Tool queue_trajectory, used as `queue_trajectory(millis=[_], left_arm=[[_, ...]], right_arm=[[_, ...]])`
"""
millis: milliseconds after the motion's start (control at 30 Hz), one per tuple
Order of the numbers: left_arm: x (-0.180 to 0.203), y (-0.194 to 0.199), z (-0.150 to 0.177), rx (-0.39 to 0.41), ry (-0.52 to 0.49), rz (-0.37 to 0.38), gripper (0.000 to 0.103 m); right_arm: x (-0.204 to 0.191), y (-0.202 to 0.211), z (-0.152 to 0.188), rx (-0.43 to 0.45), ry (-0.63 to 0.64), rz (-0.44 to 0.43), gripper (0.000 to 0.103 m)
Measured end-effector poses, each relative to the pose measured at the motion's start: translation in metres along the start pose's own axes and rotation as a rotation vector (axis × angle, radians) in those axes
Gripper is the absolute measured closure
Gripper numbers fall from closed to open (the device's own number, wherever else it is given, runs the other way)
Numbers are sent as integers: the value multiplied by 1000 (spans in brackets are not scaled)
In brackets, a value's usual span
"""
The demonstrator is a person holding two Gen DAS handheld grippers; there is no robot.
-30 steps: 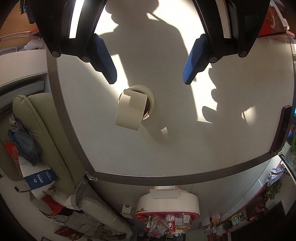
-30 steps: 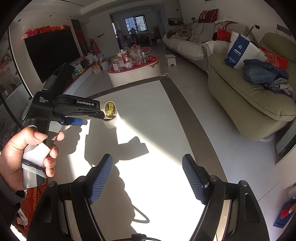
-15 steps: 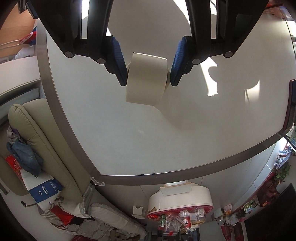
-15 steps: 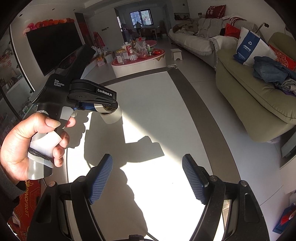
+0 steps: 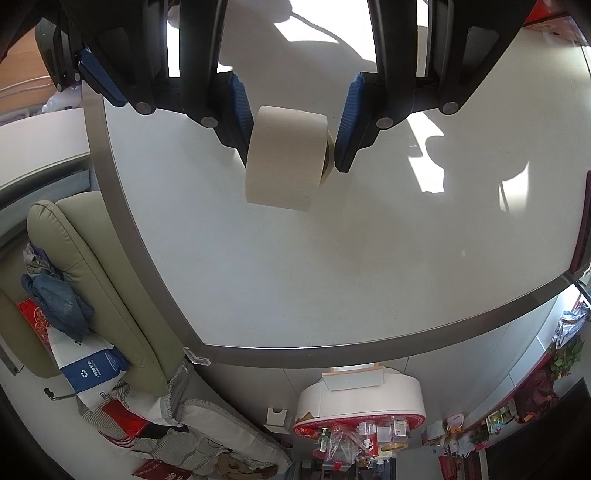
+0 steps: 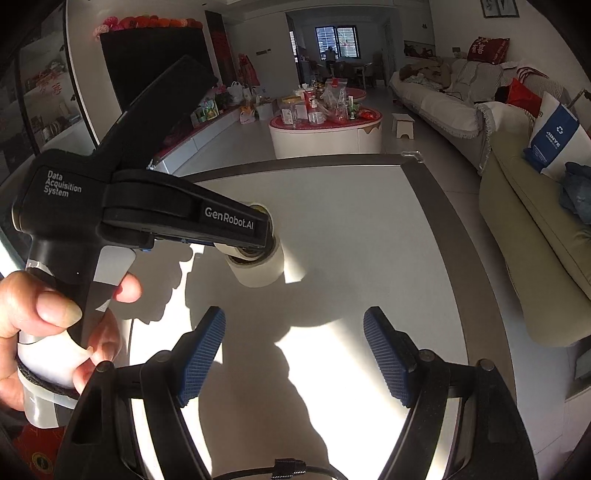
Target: Organize objects
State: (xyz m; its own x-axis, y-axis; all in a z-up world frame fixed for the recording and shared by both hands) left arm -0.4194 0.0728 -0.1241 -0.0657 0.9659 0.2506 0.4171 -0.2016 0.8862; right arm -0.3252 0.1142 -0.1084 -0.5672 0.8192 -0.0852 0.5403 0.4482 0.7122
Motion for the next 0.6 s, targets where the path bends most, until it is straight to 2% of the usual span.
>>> queue_trajectory(millis=[100,200,233,333,467,533,567,600], left_arm=[[-1,-2,-1,-4,-20,-8,58],[-1,-1,-5,-14,-3,37,58],[-1,-1,-5,-26,5,63,57],[-6,-4,-9,-33,33,77,54],[-12,-9,-12,-40,85,118,56],[-15,-10,-14,-49,136,172,56],[-15,-11,-14,-53,148,187,56],[-15,-11,-15,-56,145,193,56]], right_arm=[[-15,-25,-5,-18,89,-32,26],[-28,-45,-8,-22,152,-62,24],[-30,-50,-9,-20,152,-79,23],[-33,-62,-19,-1,134,-111,20],[-36,-68,-35,31,137,-108,20],[-36,-73,-38,22,121,-126,20],[-34,-77,-38,9,100,-129,22],[-30,-83,-36,-16,74,-138,38]])
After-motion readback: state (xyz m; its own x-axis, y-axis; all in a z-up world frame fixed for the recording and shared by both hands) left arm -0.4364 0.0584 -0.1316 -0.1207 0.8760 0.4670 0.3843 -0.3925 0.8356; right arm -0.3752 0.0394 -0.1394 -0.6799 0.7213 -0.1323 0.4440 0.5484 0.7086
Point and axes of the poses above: each gripper's, at about its wrist camera, not at the fingertips, and y roughly against the way its jaws point, x to its right, z to its underside, the point moved 10 cm from there along -y, roughly the way its jaws point, and after that the axes turned 6 degrees about y, right-handed, at the moved point
